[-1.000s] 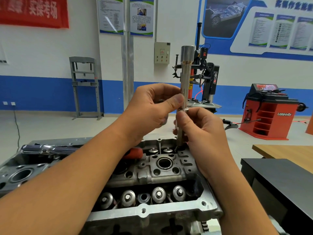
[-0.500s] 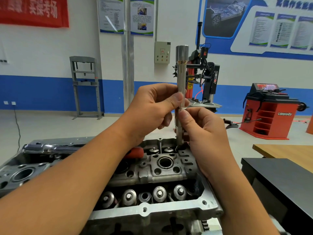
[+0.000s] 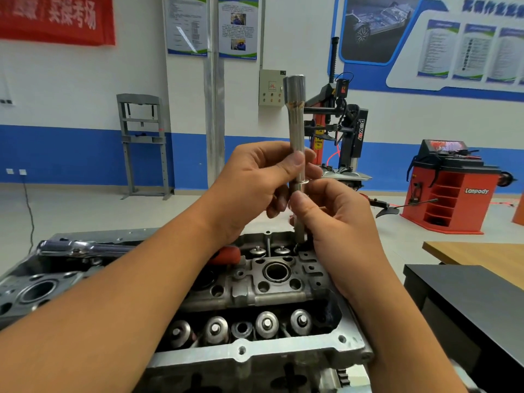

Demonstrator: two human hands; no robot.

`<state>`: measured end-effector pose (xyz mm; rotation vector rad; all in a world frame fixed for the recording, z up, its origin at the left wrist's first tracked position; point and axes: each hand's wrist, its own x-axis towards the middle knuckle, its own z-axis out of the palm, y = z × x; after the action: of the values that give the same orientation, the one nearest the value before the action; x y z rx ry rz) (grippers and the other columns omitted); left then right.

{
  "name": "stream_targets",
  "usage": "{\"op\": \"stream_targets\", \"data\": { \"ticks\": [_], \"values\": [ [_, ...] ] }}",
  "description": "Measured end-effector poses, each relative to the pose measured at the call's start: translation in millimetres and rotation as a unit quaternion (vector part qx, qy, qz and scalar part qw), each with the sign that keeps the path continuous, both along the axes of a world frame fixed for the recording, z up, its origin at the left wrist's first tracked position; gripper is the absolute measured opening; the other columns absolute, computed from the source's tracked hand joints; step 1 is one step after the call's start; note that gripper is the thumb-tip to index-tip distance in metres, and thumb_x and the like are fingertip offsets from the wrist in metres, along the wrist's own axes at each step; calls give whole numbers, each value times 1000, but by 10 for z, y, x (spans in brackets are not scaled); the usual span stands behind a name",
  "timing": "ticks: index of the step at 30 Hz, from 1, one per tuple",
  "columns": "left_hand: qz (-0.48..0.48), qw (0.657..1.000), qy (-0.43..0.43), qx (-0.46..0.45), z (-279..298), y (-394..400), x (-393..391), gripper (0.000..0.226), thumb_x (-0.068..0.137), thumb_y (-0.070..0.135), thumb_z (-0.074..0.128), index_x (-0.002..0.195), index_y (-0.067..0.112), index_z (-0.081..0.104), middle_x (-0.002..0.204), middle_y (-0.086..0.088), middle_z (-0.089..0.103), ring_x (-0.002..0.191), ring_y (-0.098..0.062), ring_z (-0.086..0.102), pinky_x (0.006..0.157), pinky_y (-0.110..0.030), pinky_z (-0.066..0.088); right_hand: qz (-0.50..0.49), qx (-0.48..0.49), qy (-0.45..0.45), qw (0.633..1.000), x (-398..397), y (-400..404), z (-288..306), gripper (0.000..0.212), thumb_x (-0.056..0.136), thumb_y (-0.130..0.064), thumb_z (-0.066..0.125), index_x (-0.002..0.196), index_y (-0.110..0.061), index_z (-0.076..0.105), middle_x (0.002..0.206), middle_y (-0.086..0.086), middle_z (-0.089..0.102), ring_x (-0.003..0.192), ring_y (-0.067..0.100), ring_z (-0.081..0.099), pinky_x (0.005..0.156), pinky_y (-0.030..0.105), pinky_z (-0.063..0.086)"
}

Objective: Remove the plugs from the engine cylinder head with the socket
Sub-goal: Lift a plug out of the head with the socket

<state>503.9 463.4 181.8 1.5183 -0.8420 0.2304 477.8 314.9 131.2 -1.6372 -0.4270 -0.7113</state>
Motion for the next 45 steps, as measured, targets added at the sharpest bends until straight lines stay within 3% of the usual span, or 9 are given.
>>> {"op": "stream_targets", "data": {
  "ticks": [6, 11, 16, 24, 29, 34, 39, 42, 45],
  "values": [
    [29, 999, 2, -19, 8, -8, 4, 14, 102, 4, 60, 110, 0, 71, 92, -13, 79, 49, -14, 47, 44, -23, 37, 2, 22, 7, 1000, -21, 35, 21, 16, 91, -35, 64, 92, -25, 76, 85, 8, 75, 83, 38, 70, 77, 60, 59],
    [68, 997, -14, -23, -12, -18, 4, 25, 78, 26, 81, 93, 9, 71, 80, -9, 74, 54, -14, 52, 44, -21, 42, -28, 51, -8, 998, -15, 0, -4, 23, 75, -41, 83, 85, -25, 71, 81, 7, 74, 81, 36, 72, 73, 59, 61],
    [8, 1000, 6, -8, -5, -16, 16, 22, 104, 8, 58, 122, 4, 69, 105, -13, 79, 50, -18, 49, 46, -27, 39, -4, 38, -1, 999, 11, 9, -7, 16, 98, -31, 65, 90, -19, 73, 83, 10, 74, 81, 40, 70, 72, 59, 58],
    [48, 998, 4, -44, -4, -6, 47, 13, 93, 7, 74, 105, 7, 72, 88, -11, 76, 46, -10, 47, 42, -21, 39, -24, 60, -1, 998, 0, 2, -3, 26, 76, -41, 83, 87, -21, 71, 83, 12, 75, 84, 41, 71, 76, 60, 60],
    [13, 1000, -6, -4, -13, -24, 29, 25, 102, 4, 60, 126, 8, 68, 105, -12, 79, 50, -20, 47, 45, -27, 39, 2, 52, -2, 999, 9, 2, -5, 19, 95, -33, 67, 84, -20, 75, 78, 6, 74, 71, 30, 69, 67, 47, 56],
    [37, 999, -4, -23, -4, -23, 36, 21, 100, -2, 63, 118, 5, 71, 100, -15, 79, 59, -28, 46, 43, -21, 36, 16, 40, 9, 999, -5, 27, 13, 23, 90, -40, 61, 88, -21, 74, 84, 17, 72, 84, 46, 67, 76, 61, 56],
    [60, 998, -22, -10, -13, -21, 34, 18, 95, 5, 73, 112, 12, 72, 102, -14, 78, 70, -19, 65, 46, -20, 42, -3, 52, 10, 999, 32, 21, 16, 21, 82, -35, 82, 89, -21, 67, 81, 9, 75, 77, 33, 71, 70, 45, 57],
    [67, 997, -37, -9, -18, -23, 40, 16, 95, 7, 72, 108, 17, 71, 95, -7, 76, 53, -4, 58, 45, -19, 43, 5, 46, 12, 999, 40, 11, 19, 14, 98, -25, 72, 87, -17, 70, 83, 12, 74, 81, 40, 69, 67, 48, 55],
    [29, 999, -30, 5, -21, -30, 23, 19, 105, 5, 58, 118, 10, 70, 100, -14, 77, 45, -14, 49, 42, -26, 41, 33, 28, 15, 999, 28, 25, 33, 26, 103, -29, 59, 87, -13, 72, 83, 8, 75, 77, 26, 68, 69, 39, 54]
  ]
}}
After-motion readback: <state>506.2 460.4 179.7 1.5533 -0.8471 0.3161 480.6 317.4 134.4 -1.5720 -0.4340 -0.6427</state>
